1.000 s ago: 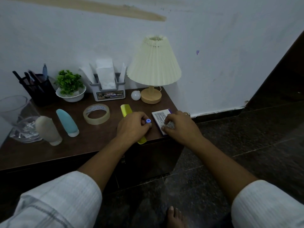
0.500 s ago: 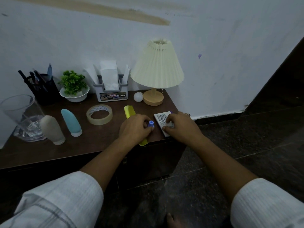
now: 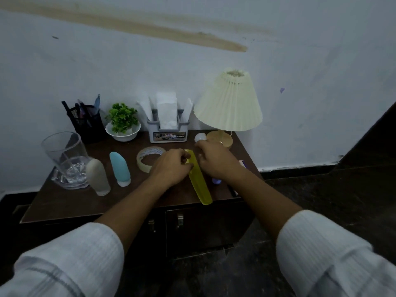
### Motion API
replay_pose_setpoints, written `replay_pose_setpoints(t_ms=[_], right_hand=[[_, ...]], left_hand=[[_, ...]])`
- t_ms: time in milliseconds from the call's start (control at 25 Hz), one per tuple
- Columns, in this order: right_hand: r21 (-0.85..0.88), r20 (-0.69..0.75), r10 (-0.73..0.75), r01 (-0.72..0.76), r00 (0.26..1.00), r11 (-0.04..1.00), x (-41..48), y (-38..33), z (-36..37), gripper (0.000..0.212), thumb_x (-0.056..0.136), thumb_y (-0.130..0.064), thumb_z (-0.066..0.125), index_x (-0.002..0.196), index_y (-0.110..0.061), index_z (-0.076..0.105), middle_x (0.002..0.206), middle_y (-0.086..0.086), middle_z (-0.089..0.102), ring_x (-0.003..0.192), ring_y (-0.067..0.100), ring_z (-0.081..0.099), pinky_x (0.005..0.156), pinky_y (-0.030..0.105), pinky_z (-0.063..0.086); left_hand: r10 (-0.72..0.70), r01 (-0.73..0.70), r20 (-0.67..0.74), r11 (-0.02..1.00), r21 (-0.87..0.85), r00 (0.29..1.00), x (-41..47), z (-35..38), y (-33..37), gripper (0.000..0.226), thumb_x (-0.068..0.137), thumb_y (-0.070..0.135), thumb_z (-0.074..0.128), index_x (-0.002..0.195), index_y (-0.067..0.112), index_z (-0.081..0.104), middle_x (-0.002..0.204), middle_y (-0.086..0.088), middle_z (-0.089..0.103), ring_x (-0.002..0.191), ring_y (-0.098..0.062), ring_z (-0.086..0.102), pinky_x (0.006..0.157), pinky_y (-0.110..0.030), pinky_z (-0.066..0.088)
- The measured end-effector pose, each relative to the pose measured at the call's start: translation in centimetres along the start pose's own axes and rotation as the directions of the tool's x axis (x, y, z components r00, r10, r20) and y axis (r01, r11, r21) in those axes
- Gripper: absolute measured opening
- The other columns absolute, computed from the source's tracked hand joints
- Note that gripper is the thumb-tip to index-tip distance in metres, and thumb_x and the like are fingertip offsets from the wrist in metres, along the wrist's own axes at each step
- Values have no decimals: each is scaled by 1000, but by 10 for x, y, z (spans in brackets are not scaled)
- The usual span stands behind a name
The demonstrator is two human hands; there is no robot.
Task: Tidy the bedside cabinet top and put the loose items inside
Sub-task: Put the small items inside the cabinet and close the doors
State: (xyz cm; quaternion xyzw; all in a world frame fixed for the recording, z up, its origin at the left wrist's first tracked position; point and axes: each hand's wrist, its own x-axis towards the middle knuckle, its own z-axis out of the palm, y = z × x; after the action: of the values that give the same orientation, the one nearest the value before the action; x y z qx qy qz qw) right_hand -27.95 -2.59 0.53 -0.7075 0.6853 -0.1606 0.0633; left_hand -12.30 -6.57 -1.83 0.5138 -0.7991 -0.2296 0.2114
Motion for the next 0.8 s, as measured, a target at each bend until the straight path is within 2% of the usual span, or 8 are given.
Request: replay_pose_setpoints(t_ms=[120,280,400,480,680,800], right_hand=[[-139,104,38,-24,994,990,41,2,11,27,88,-13,53,114,-5,53,122,21,51,110,40,55,85,44,47],[-325,112,130,-87,985,942,79,9,21,40,90,-24,60,126,-11,49,131,20,47,115,37,54,87,45,50],[-399,68,137,-99,988,912,91,12,28,45,91,-28,63,132,-14,50,133,17,48,118,35,53,83,39,45],[-415,29,106,-84,994,906,92,11,31,41,92,-22,62,132,-15,52,132,16,51,117,33,55,76,35,40],[-330,-27,33,-41,999,943,75,4,27,28,90,-12,59,118,-13,55,119,17,56,106,36,58,70,36,40],[-265,-52,1,-15,999,964,47,-13,23,35,92,-11,56,126,-12,51,121,18,55,108,39,57,73,39,41]], left_hand=[[14,-14,25,1000,4,1000,7,4,-10,38,88,32,68,124,22,69,117,0,70,108,-21,65,87,-37,54],[56,-56,51,998,6,997,9,11,-23,37,86,34,68,122,25,69,114,4,69,105,-16,65,83,-34,53],[78,-77,56,997,-22,995,8,8,-29,36,86,35,68,121,25,70,110,6,69,99,-13,66,83,-33,54],[88,-87,53,996,-28,995,5,4,-33,35,87,35,67,119,25,71,107,6,70,96,-13,66,83,-35,55],[93,-91,42,994,-54,995,-11,-8,-34,32,86,33,67,116,25,72,106,8,73,96,-12,66,85,-35,55],[77,-74,46,995,-69,996,-22,-11,-29,27,86,31,67,111,22,72,105,5,72,97,-14,66,87,-38,55]])
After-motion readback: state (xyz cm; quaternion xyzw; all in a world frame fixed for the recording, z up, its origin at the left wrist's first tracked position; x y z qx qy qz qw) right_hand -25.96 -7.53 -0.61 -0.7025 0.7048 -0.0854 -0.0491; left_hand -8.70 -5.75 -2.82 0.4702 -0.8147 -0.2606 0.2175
